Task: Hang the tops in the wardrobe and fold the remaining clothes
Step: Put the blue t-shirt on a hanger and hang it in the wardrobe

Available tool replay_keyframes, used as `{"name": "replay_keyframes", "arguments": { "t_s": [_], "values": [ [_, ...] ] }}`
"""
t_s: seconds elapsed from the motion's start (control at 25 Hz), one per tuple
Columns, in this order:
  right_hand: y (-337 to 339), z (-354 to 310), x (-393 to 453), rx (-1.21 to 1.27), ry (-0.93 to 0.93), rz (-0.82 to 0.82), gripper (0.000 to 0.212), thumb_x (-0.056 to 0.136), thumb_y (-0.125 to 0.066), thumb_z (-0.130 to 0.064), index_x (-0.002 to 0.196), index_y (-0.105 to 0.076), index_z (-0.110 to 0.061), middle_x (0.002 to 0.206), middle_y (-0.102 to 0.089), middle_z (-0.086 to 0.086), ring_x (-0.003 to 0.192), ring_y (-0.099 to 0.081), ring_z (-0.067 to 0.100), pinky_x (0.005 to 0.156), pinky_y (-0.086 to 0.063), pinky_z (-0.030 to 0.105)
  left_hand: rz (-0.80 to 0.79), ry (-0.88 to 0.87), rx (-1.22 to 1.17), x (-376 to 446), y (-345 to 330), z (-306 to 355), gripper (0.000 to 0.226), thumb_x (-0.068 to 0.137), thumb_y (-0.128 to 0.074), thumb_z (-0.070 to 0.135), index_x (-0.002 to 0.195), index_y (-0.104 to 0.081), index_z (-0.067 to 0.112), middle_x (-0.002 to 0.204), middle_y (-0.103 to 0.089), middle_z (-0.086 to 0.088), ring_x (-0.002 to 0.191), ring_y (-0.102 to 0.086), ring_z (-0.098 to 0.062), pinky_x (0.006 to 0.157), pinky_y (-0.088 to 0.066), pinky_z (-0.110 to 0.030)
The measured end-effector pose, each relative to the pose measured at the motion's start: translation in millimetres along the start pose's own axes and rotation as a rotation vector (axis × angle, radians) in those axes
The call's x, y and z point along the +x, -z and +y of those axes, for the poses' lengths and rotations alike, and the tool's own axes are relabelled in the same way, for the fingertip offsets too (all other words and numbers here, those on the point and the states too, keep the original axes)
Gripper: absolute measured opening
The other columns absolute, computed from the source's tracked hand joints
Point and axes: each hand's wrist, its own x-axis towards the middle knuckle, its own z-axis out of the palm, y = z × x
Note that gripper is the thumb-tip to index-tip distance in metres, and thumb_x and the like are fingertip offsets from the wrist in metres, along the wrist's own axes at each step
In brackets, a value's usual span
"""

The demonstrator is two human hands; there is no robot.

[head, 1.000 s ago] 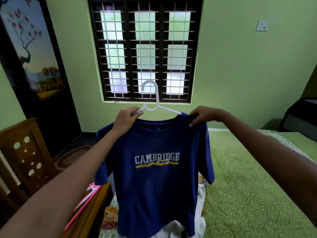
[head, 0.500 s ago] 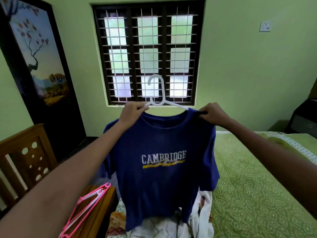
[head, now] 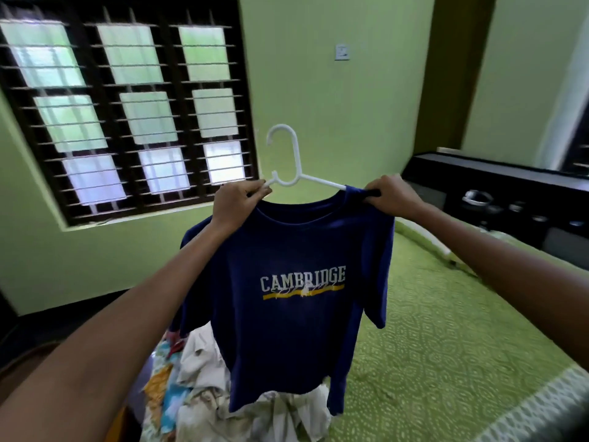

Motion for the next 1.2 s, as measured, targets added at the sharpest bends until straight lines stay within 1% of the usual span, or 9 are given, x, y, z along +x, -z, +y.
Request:
{"name": "replay_keyframes", "arguments": {
  "t_s": [0.08,0.2,0.4,0.56,0.68,0.76,0.88,1.0,1.2],
  "values": [
    [18.5,31.0,-21.1,-0.022,-0.060,0.019,0.017,0.082,-0.066,-0.011,0.097,-0.073,-0.006,0.090,-0.070,0.016,0.087,-0.062,0.031,0.075,-0.048,0.033,-0.019,-0.018,-0.072,8.6,-35.0,23.4,0.021,0.084,-0.069,0.025,0.099,-0.074,0.012,0.081,-0.074,-0.010,0.070,-0.068,-0.024,0.056,-0.046,-0.030],
    [46.1,83.1,-56.3,-0.095,-0.174,0.047,0.014,0.081,-0.068,-0.007,0.092,-0.072,0.000,0.087,-0.069,0.020,0.087,-0.062,0.031,0.068,-0.035,0.024,-0.055,0.030,-0.244,19.1,-97.8,70.6,0.020,0.083,-0.070,0.026,0.097,-0.075,0.013,0.087,-0.074,-0.008,0.078,-0.070,-0.024,0.063,-0.053,-0.038],
    [102.4,165.8,-120.4,-0.170,-0.278,0.120,0.019,0.081,-0.070,-0.010,0.095,-0.071,0.004,0.093,-0.069,0.022,0.090,-0.062,0.033,0.075,-0.036,0.027,-0.177,0.126,-0.416,34.3,-195.4,162.8,0.021,0.081,-0.071,0.032,0.084,-0.075,0.012,0.072,-0.070,-0.010,0.064,-0.059,-0.020,0.057,-0.039,-0.032],
    [150.1,222.5,-162.0,-0.162,-0.333,0.185,0.021,0.084,-0.070,-0.023,0.091,-0.071,-0.003,0.081,-0.068,0.015,0.074,-0.059,0.023,0.065,-0.034,0.025,-0.208,0.051,-0.536,47.3,-252.1,235.3,0.022,0.079,-0.073,0.031,0.079,-0.074,0.009,0.066,-0.066,-0.011,0.058,-0.049,-0.013,0.053,-0.030,-0.031],
    [181.6,264.5,-194.1,-0.166,-0.405,0.203,0.023,0.087,-0.065,-0.024,0.094,-0.071,-0.002,0.083,-0.068,0.014,0.074,-0.058,0.020,0.065,-0.038,0.027,-0.209,-0.061,-0.605,57.7,-294.2,295.6,0.019,0.079,-0.073,0.028,0.082,-0.075,0.009,0.067,-0.066,-0.008,0.059,-0.049,-0.010,0.050,-0.025,-0.024],
    [197.1,293.9,-215.9,-0.172,-0.463,0.226,0.023,0.090,-0.062,-0.022,0.094,-0.070,-0.001,0.085,-0.068,0.014,0.074,-0.057,0.020,0.065,-0.038,0.027,-0.241,-0.115,-0.664,63.6,-326.6,330.6,0.018,0.079,-0.074,0.027,0.082,-0.075,0.009,0.068,-0.067,-0.008,0.055,-0.047,-0.002,0.049,-0.027,-0.020],
    [215.3,334.0,-244.7,-0.186,-0.551,0.268,0.021,0.092,-0.059,-0.020,0.093,-0.067,-0.001,0.084,-0.065,0.015,0.074,-0.054,0.020,0.061,-0.033,0.027,-0.304,-0.163,-0.740,72.7,-370.7,379.6,0.018,0.077,-0.075,0.027,0.078,-0.074,0.009,0.066,-0.067,-0.006,0.048,-0.046,0.003,0.052,-0.034,-0.026],
    [234.0,377.2,-276.0,-0.189,-0.642,0.351,0.020,0.093,-0.057,-0.019,0.094,-0.066,-0.001,0.082,-0.060,0.007,0.074,-0.051,0.017,0.055,-0.030,0.025,-0.381,-0.239,-0.816,80.5,-414.5,436.9,0.013,0.077,-0.076,0.019,0.077,-0.073,0.006,0.065,-0.065,-0.004,0.050,-0.048,0.008,0.051,-0.032,-0.012],
    [265.4,452.8,-328.8,-0.179,-0.786,0.474,0.009,0.092,-0.059,-0.019,0.085,-0.061,-0.014,0.067,-0.053,-0.004,0.060,-0.046,0.009,0.050,-0.033,0.010,-0.491,-0.333,-0.912,88.1,-497.6,534.5,0.008,0.076,-0.074,0.014,0.076,-0.073,0.006,0.066,-0.066,-0.002,0.051,-0.049,0.007,0.055,-0.035,-0.008]
  ]
}}
